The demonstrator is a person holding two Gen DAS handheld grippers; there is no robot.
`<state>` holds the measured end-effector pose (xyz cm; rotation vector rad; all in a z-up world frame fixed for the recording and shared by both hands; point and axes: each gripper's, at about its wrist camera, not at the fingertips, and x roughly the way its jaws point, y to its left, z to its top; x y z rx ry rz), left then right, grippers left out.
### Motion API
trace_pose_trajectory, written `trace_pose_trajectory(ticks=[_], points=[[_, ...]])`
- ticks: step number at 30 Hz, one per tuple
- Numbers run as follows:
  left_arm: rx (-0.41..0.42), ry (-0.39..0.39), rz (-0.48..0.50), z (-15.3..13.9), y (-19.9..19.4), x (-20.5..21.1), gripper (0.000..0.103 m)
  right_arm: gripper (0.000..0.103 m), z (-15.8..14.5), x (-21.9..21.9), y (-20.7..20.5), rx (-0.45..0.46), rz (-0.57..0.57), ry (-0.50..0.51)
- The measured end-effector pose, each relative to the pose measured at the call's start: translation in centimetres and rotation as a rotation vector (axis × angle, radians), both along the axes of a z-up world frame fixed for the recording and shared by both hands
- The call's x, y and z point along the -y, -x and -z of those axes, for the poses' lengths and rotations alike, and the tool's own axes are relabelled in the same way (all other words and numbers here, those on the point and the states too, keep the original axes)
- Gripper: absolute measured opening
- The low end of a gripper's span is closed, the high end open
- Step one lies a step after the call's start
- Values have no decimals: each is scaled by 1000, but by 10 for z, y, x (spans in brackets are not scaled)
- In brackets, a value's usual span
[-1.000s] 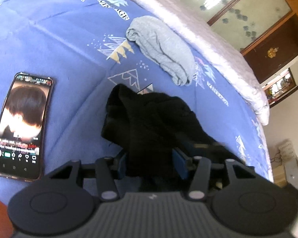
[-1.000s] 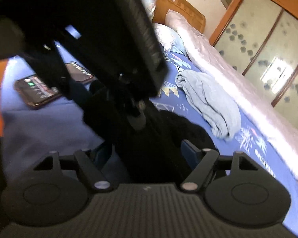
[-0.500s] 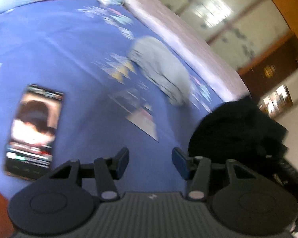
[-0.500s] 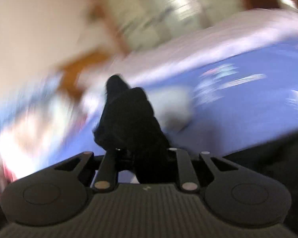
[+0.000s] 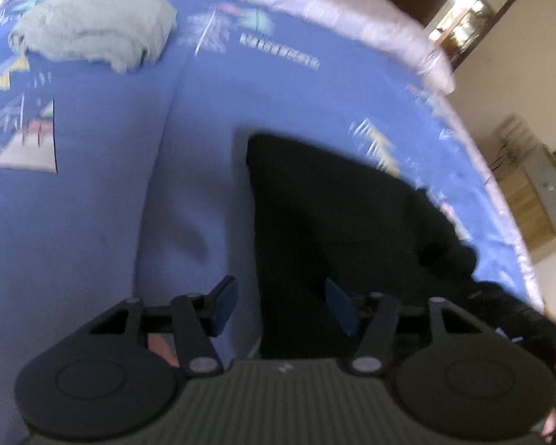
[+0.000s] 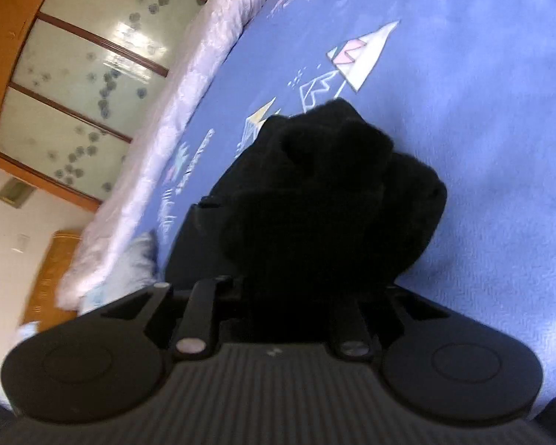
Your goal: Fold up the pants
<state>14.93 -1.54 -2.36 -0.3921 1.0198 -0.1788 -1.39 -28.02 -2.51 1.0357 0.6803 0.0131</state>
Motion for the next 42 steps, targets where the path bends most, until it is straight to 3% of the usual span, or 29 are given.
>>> trace_pose_trajectory(ticks=[1, 3, 4, 5, 10, 11, 12, 13, 14, 16, 17, 19, 22, 27, 33, 42], points=[[-7, 12, -10, 4, 2, 0, 61, 43, -2, 10, -1, 14, 11, -14], [-15, 35, -10, 12, 4, 1, 60, 44, -7, 17, 6, 41, 22, -39], [-18, 34, 0, 15, 6, 3, 53, 34, -11, 17, 5, 51, 11, -31], [-20, 33, 20, 18, 8, 4, 36, 27, -17, 10, 7, 79, -6, -5], [-1, -56, 42, 15, 14, 14, 34, 24, -57, -37, 18, 430, -240, 353], [-1, -61, 42, 16, 13, 14, 34, 25, -52, -39, 15, 414, -249, 424], [2, -56, 42, 16, 15, 14, 35, 25, -39, -35, 3, 323, -220, 462], [3, -48, 45, 15, 16, 14, 37, 32, -17, -22, -13, 155, -163, 441], [-4, -41, 48, 16, 16, 14, 39, 33, 5, -7, -24, 18, -117, 356], [-3, -44, 47, 17, 15, 13, 42, 35, 24, 23, -9, 73, -24, 99], [1, -51, 48, 18, 16, 12, 45, 36, 22, 27, -2, 78, -11, 70], [-3, -49, 37, 19, 16, 10, 49, 49, 12, 34, 7, 95, 17, 82], [-25, -4, 24, 23, 13, 3, 51, 52, 8, 48, 18, 101, 81, 62], [-53, 26, 5, 28, 13, -5, 67, 62, 16, 59, 31, 71, 86, -1], [-45, 7, 10, 29, 15, -5, 78, 63, 36, 53, 32, 47, 50, -60], [-12, -54, 47, 19, 24, 0, 77, 63, 32, 49, 32, 33, 46, -41]])
